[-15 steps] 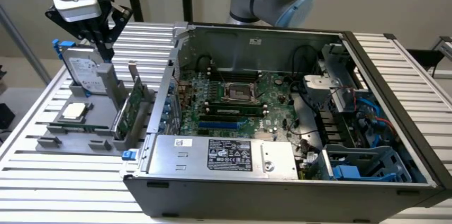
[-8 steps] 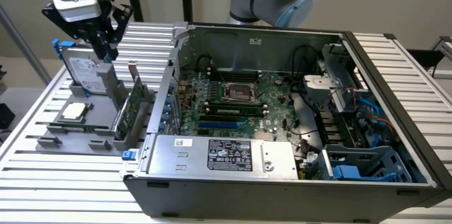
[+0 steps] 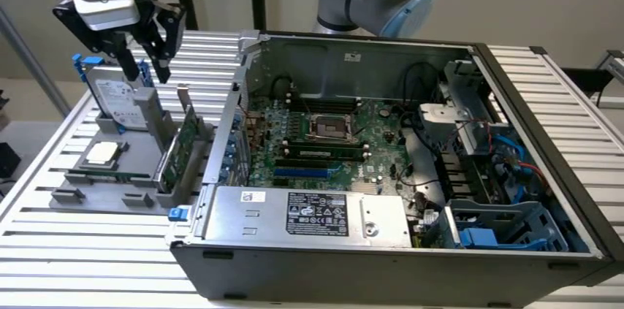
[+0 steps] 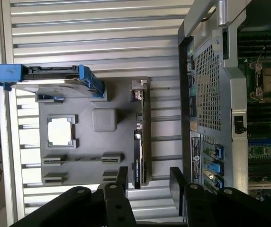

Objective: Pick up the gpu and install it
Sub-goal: 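Pick up the gpu and move the gpu toward the slot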

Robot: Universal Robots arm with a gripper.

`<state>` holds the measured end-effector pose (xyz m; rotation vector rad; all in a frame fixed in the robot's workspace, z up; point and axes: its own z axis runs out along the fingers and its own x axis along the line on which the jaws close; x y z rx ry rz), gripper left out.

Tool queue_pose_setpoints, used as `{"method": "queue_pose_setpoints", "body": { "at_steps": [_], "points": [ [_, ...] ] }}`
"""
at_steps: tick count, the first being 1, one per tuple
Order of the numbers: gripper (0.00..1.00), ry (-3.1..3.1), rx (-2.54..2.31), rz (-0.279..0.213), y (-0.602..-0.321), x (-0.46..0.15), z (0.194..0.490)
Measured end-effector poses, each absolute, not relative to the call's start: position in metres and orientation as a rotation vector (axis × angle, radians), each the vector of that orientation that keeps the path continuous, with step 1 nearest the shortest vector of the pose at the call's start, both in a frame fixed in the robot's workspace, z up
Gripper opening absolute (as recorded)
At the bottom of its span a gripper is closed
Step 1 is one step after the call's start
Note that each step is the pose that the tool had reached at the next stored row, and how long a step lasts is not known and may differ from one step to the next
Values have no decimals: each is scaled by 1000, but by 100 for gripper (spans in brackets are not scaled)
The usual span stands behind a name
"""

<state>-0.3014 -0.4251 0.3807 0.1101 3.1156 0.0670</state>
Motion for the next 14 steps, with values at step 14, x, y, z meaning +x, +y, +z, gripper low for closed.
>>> {"method": "queue_pose_setpoints", "body": {
  "at_steps": [14],
  "points": [
    [48, 3115, 110, 67, -425, -306, 355]
  ]
}}
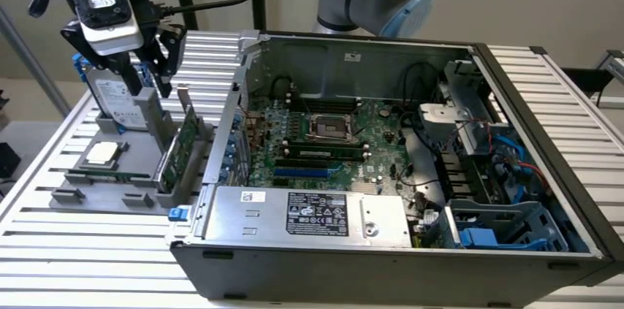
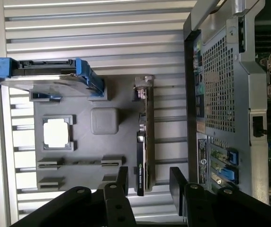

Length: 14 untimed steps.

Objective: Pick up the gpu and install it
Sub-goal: 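Pick up the gpu and move the gpu toward the slot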

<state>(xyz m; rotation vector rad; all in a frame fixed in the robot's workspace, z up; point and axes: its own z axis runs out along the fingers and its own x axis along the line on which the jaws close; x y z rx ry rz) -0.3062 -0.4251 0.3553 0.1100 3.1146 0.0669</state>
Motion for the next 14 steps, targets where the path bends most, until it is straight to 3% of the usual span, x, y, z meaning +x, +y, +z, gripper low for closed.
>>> {"method": "queue_pose_setpoints", "body": {
  "at_steps": [14],
  "points": [
    [48, 3115, 110, 67, -425, -308, 330]
  ]
}}
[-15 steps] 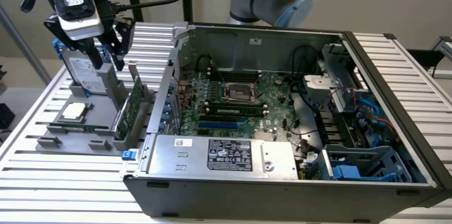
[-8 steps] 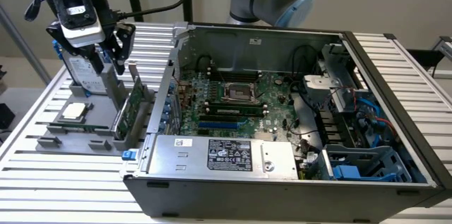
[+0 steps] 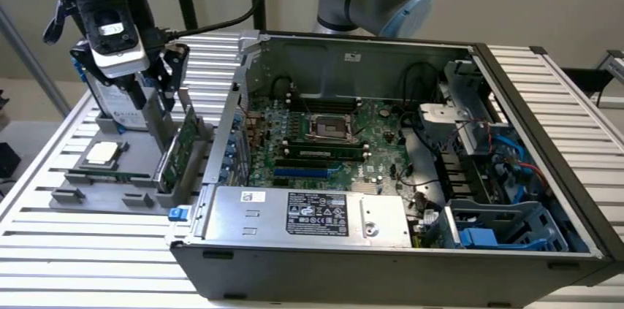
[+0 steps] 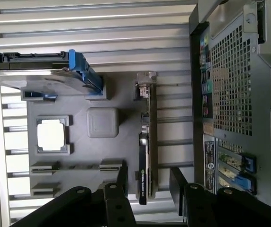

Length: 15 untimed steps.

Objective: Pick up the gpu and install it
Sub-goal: 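Pick up the gpu and move the gpu toward the slot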

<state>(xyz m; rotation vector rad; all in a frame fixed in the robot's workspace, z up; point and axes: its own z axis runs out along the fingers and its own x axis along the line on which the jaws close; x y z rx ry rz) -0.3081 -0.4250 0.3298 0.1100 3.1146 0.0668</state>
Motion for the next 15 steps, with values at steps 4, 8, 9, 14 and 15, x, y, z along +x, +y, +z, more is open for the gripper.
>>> {"method": "queue_pose_setpoints", "body": {
  "at_steps": [4, 8, 9, 14, 15],
  "points": [
    [48, 3115, 110, 67, -425, -308, 322],
    [48, 3115, 110, 67, -425, -308, 315],
    [48, 3115, 110, 67, -425, -308, 313],
    [48, 3115, 110, 67, -425, -308, 304],
    [48, 3115, 110, 67, -425, -308, 302]
  ]
}}
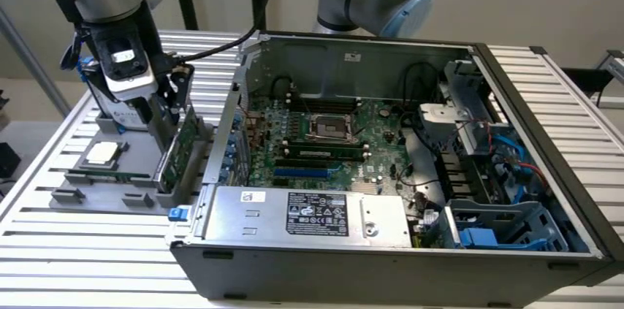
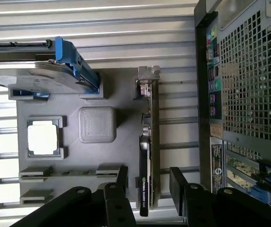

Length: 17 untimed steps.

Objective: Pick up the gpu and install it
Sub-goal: 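Pick up the gpu and move the gpu toward the slot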

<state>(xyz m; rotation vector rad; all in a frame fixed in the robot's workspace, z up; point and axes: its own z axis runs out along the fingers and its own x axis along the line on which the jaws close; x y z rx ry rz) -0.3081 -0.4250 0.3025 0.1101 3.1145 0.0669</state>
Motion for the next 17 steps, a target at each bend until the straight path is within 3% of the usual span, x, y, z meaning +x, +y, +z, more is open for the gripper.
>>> {"method": "queue_pose_setpoints", "body": {
  "at_steps": [17],
  "points": [
    [48, 3115, 110, 67, -425, -307, 272]
  ]
}}
